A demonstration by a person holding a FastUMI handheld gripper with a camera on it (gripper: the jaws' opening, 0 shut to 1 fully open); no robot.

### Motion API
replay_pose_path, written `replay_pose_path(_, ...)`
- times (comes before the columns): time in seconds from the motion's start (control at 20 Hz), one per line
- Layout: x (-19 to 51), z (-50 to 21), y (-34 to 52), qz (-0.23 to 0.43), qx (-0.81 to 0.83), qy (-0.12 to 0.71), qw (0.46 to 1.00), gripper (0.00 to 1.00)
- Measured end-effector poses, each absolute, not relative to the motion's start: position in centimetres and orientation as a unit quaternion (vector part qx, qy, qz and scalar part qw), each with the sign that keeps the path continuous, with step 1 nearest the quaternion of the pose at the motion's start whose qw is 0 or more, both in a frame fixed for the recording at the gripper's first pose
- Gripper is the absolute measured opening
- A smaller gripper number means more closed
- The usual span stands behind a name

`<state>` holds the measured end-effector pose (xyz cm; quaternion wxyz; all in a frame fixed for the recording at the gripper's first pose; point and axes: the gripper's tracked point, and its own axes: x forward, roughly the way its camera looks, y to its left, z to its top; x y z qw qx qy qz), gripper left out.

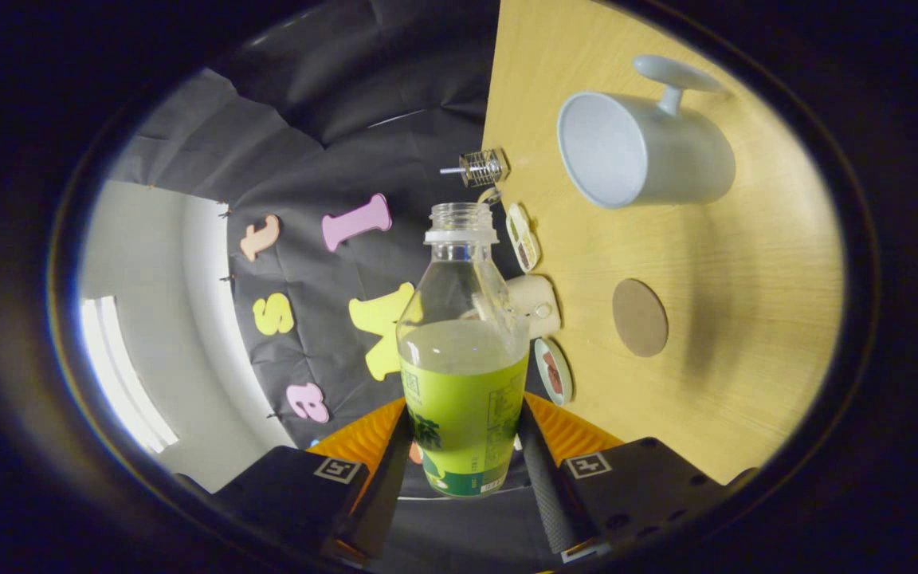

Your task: Take the bottle from table, then pour the juice into the cup, finally place the bottle on the coaster

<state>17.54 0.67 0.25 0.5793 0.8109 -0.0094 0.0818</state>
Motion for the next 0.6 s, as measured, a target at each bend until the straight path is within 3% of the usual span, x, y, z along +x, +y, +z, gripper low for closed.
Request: replay_pose_path(0.6,17.6,2.5,-0.2,0.089,0.828,-0.023,0.553,0.78)
